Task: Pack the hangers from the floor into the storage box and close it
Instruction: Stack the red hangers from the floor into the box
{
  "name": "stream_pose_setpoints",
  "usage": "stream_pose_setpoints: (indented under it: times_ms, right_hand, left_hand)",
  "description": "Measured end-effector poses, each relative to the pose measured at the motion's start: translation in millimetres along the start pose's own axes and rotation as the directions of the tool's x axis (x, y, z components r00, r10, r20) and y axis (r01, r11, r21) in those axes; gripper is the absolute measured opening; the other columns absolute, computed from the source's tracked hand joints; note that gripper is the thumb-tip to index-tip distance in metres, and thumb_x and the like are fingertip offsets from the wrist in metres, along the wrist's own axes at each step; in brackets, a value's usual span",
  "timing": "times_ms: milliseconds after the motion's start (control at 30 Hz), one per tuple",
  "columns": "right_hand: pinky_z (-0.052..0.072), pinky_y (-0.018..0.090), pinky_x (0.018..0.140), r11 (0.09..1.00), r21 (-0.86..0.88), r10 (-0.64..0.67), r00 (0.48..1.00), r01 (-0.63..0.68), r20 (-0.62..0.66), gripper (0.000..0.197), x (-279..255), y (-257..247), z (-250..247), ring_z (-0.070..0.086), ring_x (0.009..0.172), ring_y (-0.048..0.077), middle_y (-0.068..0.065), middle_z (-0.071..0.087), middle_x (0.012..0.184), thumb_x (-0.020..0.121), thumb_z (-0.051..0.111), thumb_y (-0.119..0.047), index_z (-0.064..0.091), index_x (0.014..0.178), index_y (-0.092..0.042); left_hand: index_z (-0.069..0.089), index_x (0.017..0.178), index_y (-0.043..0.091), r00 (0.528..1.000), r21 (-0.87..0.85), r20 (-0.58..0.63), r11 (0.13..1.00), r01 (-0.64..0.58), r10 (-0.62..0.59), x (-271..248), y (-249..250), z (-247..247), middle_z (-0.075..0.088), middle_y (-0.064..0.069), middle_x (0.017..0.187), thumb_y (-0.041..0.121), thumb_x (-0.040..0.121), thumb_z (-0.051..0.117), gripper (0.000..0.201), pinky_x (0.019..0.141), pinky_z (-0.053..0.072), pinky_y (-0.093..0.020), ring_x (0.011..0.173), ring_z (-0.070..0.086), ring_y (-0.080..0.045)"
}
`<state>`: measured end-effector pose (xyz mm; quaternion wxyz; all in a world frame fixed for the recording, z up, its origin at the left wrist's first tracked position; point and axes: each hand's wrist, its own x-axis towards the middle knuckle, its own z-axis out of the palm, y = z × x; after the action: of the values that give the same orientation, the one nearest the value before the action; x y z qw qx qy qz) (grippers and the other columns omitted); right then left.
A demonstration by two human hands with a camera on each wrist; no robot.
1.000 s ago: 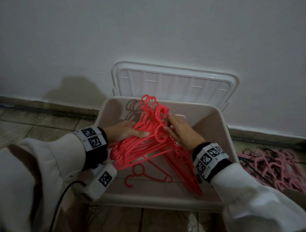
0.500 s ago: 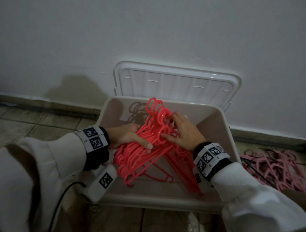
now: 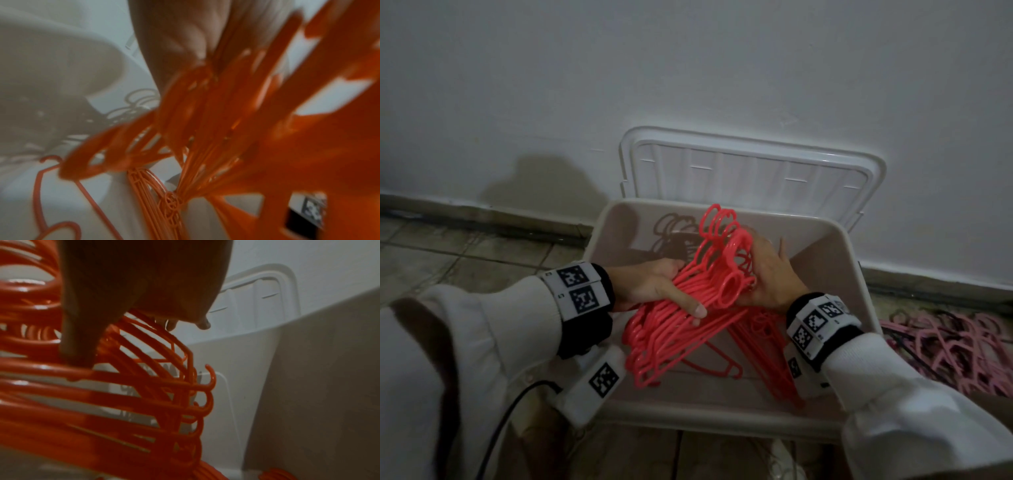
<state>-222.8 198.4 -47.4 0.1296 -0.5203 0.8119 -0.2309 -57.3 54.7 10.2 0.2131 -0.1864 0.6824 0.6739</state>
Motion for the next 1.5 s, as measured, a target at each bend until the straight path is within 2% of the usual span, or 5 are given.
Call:
stream_pose_setpoints:
  times_ms: [167,367,1133,1267,1500]
  right_hand:
    - [-0.002,0.047,0.114,1.0,-0.004,0.001,1.0,-0.002,-0.03,0.112,2,-1,0,0.031,0.133,0.019,0.005,0.038,0.139,0.049,0.054,-0.065,0.026,0.141,-0.008]
    - [0.049,0.025,0.084,0.99,0.139,-0.019,0.999,0.024,-0.041,0.055,2,8,4,0.064,0.089,0.018,-0.005,0.066,0.093,0.058,0.072,-0.032,0.057,0.108,-0.013]
    - [0.035,0.019,0.072,0.995,-0.101,0.006,0.961,0.023,0.277,0.041,8,-7,-13,0.064,0.095,0.027,0.008,0.07,0.099,0.078,0.062,-0.011,0.056,0.118,-0.019]
    - [0.032,0.019,0.072,0.994,-0.11,0.027,0.956,0.005,0.293,0.035,11,-13,-21,0.062,0.098,0.027,0.009,0.069,0.101,0.082,0.056,-0.008,0.057,0.116,-0.015]
    - [0.045,0.031,0.09,0.976,-0.216,0.058,0.97,-0.005,0.238,0.067,27,-14,-21,0.06,0.108,0.025,0.002,0.066,0.114,0.078,0.06,-0.014,0.038,0.137,-0.038]
  left_hand:
    - [0.05,0.112,-0.015,0.998,0.035,0.06,0.999,0.026,-0.029,0,1,0,0.067,-0.019,0.085,0.005,0.067,0.069,0.053,0.075,0.056,-0.031,0.074,0.065,-0.021]
    - [0.059,0.103,-0.01,0.995,0.073,0.069,0.996,0.06,-0.065,-1,0,-7,0.069,-0.005,0.072,0.002,0.073,0.07,0.034,0.073,0.056,-0.031,0.07,0.067,-0.019]
    - [0.055,0.096,0.023,0.985,0.407,-0.167,0.908,0.097,-0.031,3,-6,-15,0.067,0.006,0.093,0.02,0.063,0.085,0.044,0.083,0.051,-0.024,0.087,0.064,-0.013]
    - [0.046,0.113,0.021,0.955,0.692,-0.292,0.7,0.174,0.051,6,-14,-7,0.06,0.006,0.108,0.042,0.052,0.086,0.076,0.089,0.049,-0.031,0.097,0.059,-0.015]
    - [0.047,0.076,0.024,0.907,0.659,-0.404,0.726,0.195,0.123,16,-21,-3,0.054,0.003,0.082,0.023,0.079,0.066,0.02,0.068,0.036,-0.021,0.076,0.051,-0.015]
